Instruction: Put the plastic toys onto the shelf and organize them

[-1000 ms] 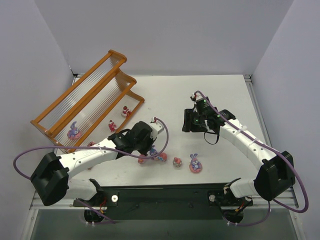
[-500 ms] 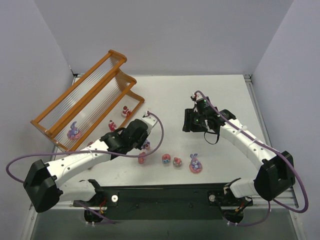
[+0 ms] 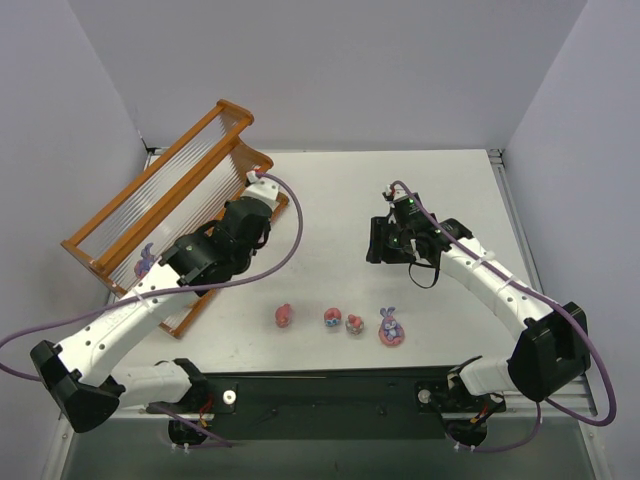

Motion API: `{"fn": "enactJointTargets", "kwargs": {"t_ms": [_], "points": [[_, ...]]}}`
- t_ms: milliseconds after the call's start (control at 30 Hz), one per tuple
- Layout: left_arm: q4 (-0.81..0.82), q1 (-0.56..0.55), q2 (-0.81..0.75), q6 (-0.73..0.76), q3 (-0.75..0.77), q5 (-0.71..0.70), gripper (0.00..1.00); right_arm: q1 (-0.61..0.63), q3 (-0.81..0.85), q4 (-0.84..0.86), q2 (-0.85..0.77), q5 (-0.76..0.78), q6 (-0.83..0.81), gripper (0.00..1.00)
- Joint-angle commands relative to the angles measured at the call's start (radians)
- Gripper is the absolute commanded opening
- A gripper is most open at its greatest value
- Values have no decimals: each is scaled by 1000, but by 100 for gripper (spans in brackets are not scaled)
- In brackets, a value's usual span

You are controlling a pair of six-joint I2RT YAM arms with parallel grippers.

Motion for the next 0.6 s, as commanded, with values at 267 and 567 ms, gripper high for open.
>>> {"fn": "enactJointTargets", "kwargs": {"t_ms": [267, 567], "points": [[-26, 272, -115, 207, 46, 85, 0, -5, 12, -31, -14, 15, -13, 43], [84, 516, -98, 290, 25, 326, 0, -8, 22, -31, -5, 17, -19, 43]]}}
